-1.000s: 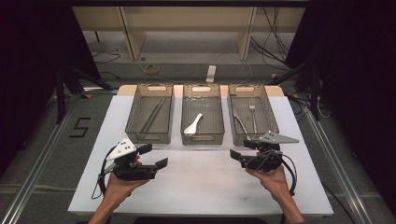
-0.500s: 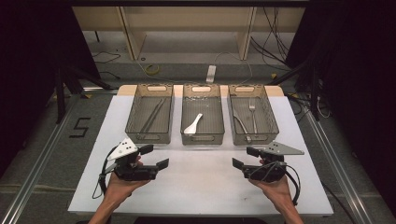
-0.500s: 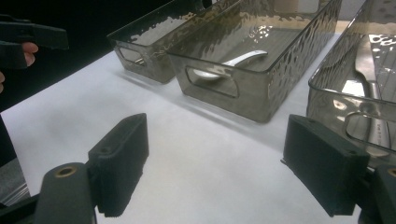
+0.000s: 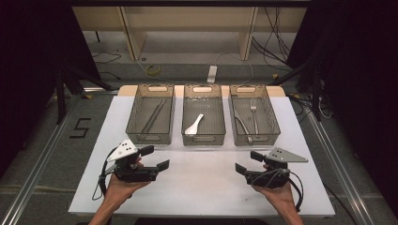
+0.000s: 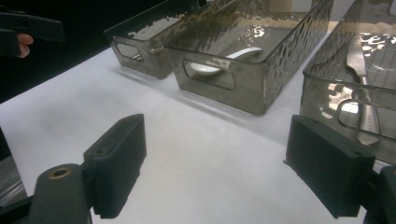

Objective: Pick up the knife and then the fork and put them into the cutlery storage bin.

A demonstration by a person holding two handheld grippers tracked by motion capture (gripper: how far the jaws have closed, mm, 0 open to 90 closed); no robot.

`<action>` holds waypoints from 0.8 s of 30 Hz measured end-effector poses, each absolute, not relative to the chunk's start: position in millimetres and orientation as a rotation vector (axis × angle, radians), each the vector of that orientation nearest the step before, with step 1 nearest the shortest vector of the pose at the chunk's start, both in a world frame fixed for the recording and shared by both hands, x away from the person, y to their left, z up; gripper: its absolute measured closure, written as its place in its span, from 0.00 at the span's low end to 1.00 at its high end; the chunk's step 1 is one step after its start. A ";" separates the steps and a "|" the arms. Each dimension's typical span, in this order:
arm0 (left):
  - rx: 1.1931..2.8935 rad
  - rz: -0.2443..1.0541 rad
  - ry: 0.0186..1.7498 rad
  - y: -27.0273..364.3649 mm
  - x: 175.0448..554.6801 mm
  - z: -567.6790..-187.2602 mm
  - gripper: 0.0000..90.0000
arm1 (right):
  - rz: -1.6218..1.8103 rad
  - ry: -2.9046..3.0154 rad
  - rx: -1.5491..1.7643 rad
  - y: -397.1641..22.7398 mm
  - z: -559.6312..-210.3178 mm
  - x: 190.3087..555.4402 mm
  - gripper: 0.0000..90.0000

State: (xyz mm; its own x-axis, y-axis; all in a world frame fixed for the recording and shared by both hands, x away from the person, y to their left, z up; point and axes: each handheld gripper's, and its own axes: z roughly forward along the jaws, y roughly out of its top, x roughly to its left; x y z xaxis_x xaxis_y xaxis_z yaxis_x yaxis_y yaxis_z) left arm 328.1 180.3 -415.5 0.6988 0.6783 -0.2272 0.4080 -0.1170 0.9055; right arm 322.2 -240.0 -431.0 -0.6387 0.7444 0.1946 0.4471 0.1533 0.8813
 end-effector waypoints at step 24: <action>1.741 0.284 0.847 179.2 326.9 -415.1 0.16 | 1.441 2.142 1.160 -242.0 -435.5 317.4 0.22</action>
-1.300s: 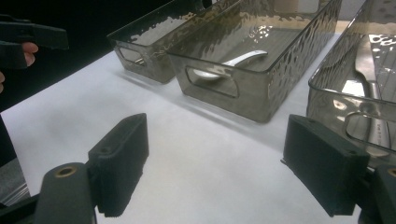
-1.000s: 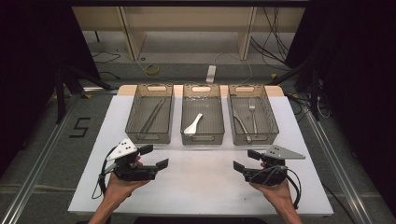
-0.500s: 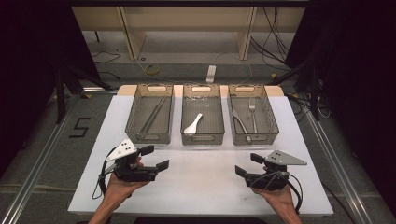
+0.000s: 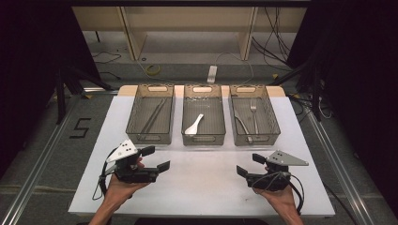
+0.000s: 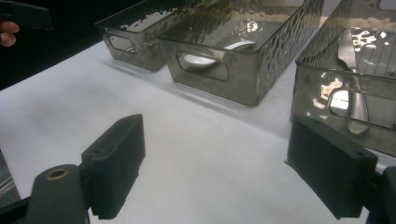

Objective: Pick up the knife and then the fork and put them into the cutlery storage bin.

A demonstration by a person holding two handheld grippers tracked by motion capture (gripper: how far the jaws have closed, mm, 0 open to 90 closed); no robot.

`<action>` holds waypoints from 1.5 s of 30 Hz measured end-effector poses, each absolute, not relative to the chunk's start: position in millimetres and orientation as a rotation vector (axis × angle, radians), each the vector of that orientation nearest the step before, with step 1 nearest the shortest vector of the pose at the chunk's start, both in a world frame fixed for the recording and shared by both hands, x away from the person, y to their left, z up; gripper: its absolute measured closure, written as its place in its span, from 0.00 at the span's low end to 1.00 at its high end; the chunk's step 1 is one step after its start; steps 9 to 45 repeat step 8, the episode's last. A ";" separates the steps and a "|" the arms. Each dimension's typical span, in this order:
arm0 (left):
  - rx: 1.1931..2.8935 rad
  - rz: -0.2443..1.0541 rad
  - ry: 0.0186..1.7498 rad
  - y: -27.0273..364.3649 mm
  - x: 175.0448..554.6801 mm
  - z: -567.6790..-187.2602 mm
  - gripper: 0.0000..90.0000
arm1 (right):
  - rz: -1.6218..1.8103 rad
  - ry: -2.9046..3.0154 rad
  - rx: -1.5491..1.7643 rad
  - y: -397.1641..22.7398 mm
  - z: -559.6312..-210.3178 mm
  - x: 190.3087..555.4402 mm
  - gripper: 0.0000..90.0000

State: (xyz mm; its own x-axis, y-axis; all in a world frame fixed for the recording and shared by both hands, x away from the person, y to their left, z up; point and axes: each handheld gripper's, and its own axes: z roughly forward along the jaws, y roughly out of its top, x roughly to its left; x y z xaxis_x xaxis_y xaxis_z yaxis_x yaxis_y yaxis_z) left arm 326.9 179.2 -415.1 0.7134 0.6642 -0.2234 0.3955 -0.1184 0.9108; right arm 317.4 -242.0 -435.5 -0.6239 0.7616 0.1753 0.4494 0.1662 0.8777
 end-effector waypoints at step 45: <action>1.745 0.287 0.844 179.1 326.9 -415.2 0.16 | 1.439 2.140 1.157 -242.1 -435.2 317.5 0.22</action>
